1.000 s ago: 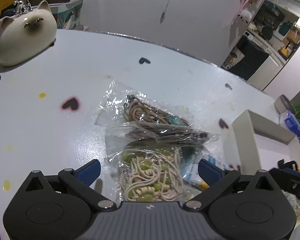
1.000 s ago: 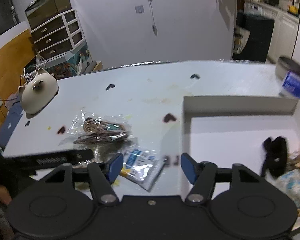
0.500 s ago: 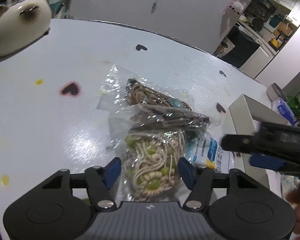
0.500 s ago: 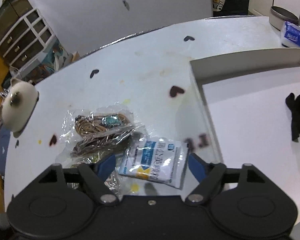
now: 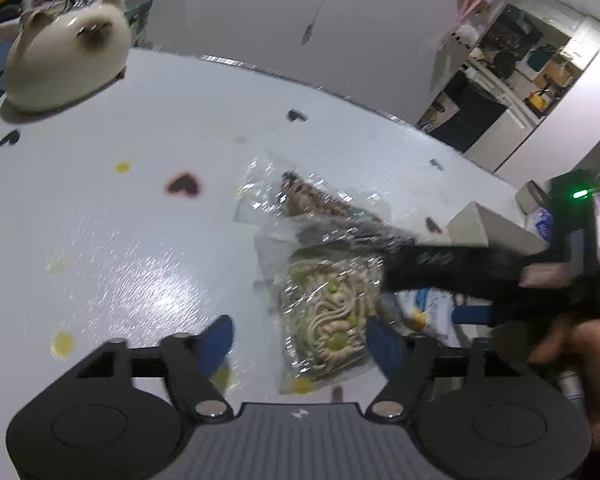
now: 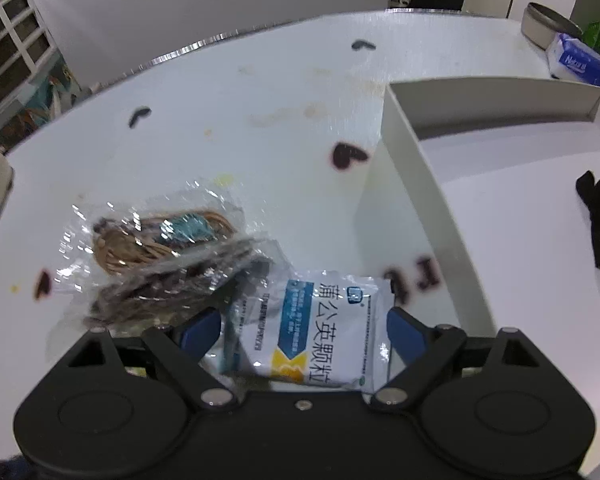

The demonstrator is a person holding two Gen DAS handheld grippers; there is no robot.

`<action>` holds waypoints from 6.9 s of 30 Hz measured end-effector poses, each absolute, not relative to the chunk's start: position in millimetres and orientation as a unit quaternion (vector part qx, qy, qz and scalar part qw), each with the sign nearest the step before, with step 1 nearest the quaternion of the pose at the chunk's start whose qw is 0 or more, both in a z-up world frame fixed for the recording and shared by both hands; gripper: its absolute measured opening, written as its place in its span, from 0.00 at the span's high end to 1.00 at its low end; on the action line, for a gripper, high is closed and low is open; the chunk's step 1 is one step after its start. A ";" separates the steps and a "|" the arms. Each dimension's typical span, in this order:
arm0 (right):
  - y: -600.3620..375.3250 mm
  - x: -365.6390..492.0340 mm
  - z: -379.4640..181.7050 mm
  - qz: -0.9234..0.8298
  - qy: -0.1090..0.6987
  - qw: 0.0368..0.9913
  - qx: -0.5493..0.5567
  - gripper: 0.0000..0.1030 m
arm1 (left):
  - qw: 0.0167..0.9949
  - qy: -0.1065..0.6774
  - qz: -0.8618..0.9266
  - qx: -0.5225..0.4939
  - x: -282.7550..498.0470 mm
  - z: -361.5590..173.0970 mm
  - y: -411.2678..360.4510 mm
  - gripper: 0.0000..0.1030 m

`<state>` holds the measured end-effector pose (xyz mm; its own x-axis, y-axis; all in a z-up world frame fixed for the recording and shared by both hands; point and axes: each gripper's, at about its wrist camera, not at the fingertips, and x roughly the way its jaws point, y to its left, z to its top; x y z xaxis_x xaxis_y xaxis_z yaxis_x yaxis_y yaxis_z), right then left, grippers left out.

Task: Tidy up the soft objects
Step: 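Grasp the bagged beaded necklace with the left tool while the right tool grasps the white sachet, then lift and carry the necklace bag and sachet over the tray with both tools, then lower the necklace bag and sachet into the tray and open both tools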

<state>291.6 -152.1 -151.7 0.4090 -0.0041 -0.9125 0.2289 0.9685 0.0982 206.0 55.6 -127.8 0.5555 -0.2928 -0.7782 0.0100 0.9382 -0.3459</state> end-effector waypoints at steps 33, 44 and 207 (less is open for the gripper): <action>-150.1 177.7 -141.9 0.176 0.508 0.842 -0.036 0.24 | 0.820 0.551 -0.056 -0.148 191.0 -151.0 24.3 0.02; -157.2 167.6 -148.3 0.179 0.512 0.838 -0.054 0.18 | 0.838 0.538 -0.067 -0.055 180.6 -152.2 18.2 0.09; -433.9 162.6 -113.2 0.142 0.479 0.861 0.096 0.65 | 0.853 0.491 -0.162 -0.065 173.9 -104.4 -233.6 0.43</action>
